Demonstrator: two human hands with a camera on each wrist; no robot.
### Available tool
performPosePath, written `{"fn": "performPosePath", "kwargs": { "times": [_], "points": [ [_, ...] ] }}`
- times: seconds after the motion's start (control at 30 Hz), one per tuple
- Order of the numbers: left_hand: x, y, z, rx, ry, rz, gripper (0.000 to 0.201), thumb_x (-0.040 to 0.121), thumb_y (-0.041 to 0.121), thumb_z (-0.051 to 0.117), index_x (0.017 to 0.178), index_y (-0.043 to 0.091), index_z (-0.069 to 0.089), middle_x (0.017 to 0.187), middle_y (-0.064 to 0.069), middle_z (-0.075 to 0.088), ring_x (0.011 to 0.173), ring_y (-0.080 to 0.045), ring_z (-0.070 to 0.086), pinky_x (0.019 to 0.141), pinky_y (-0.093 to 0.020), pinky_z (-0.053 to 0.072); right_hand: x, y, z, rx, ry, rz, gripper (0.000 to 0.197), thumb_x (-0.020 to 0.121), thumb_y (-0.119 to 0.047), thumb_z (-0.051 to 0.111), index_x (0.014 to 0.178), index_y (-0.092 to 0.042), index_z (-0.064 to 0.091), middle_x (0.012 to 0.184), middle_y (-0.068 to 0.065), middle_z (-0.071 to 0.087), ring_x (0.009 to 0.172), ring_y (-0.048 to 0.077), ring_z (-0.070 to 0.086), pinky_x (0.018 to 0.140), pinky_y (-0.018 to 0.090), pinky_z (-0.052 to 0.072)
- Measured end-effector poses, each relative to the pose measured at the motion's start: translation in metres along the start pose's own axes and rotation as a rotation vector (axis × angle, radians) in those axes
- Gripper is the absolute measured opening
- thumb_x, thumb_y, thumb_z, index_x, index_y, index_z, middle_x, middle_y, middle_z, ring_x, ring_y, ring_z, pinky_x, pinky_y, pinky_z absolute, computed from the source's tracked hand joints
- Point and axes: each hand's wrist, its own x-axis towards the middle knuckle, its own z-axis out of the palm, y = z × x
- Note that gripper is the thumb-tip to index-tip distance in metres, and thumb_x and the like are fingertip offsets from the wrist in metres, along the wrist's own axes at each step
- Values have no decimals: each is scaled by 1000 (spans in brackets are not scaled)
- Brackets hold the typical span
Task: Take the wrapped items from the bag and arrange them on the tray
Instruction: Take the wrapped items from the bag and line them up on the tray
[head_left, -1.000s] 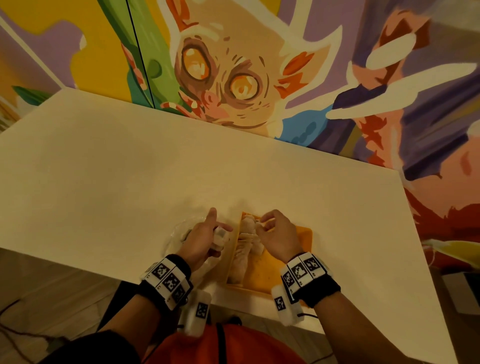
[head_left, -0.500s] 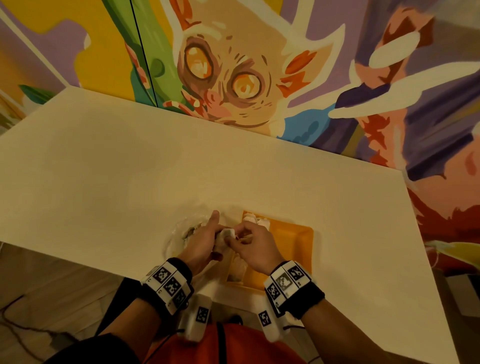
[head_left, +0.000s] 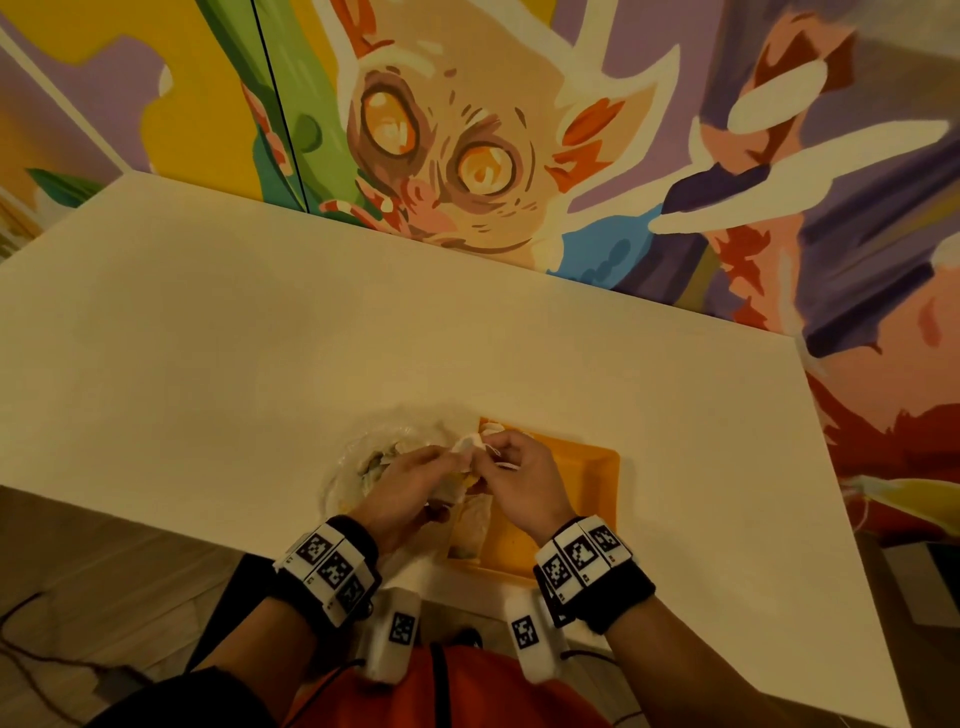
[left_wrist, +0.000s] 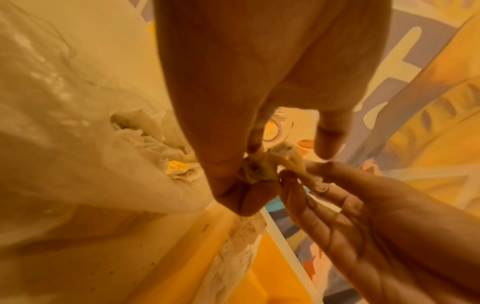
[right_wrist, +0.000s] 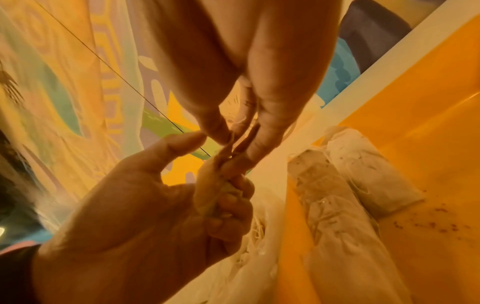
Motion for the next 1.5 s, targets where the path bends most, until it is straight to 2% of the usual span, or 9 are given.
{"fn": "performPosePath", "kwargs": {
  "times": [0.4, 0.5, 0.67, 0.8, 0.9, 1.03, 1.2, 1.37, 1.5],
  "points": [
    [-2, -1, -8, 82, 34, 100, 23, 87, -7, 61, 103, 8, 67, 93, -13, 69, 71, -23, 67, 58, -30, 54, -1, -17, -13, 136, 94, 32, 28, 87, -13, 61, 63, -20, 47, 72, 8, 55, 61, 21, 49, 57, 34, 42],
    [-2, 2, -7, 142, 78, 121, 27, 91, -4, 52, 96, 14, 71, 84, -9, 65, 64, -18, 57, 54, -29, 46, -3, -20, -13, 128, 103, 49, 31, 87, -13, 59, 61, -21, 46, 85, 26, 61, 57, 17, 45, 53, 29, 37],
    [-1, 9, 2, 338, 33, 200, 24, 88, 12, 54, 99, 26, 70, 67, 3, 50, 59, -15, 44, 55, -30, 41, -3, -14, -8, 97, 86, 57, 29, 82, -23, 62, 55, -27, 50, 96, 22, 66, 58, 15, 49, 57, 34, 42],
    [4, 4, 7, 708, 2, 382, 34, 76, 48, 71, 105, 34, 63, 94, 12, 68, 80, -8, 64, 73, -31, 53, -1, -10, -6, 87, 83, 77, 21, 84, -21, 64, 68, -9, 57, 82, 16, 67, 73, 20, 60, 72, 43, 53],
    [7, 3, 11, 791, 108, 512, 22, 88, 40, 66, 103, 24, 68, 97, 11, 69, 87, -4, 63, 72, -21, 48, -1, -7, -5, 154, 61, 89, 29, 88, -23, 66, 65, -11, 52, 72, 12, 61, 68, 21, 60, 65, 40, 52],
    [11, 2, 6, 750, 75, 545, 17, 96, 36, 57, 95, 27, 72, 93, 12, 71, 85, -5, 64, 76, -33, 52, -5, -6, -10, 170, 43, 79, 27, 86, -32, 71, 78, -12, 54, 69, -3, 68, 66, 6, 63, 62, 23, 48],
    [14, 3, 4, 580, 22, 533, 16, 97, 23, 57, 93, 24, 73, 90, 9, 72, 87, -13, 66, 80, -33, 53, -6, 3, -20, 228, 25, 40, 27, 83, -25, 75, 105, -20, 61, 89, 3, 71, 77, 12, 67, 62, 24, 50],
    [17, 1, 4, 489, 58, 507, 16, 90, 36, 64, 95, 23, 72, 91, 5, 70, 86, -13, 65, 77, -27, 51, -7, 6, -24, 49, 30, -118, 10, 86, -19, 72, 79, -25, 68, 83, 0, 71, 76, 7, 66, 69, 20, 50],
    [18, 1, 4, 503, 94, 551, 13, 90, 19, 67, 83, 29, 70, 75, 17, 66, 71, -2, 59, 67, -18, 45, -11, 8, -26, 37, -35, -131, 13, 86, -15, 72, 78, -24, 66, 81, 4, 68, 73, 10, 64, 67, 20, 51]
  ]
}}
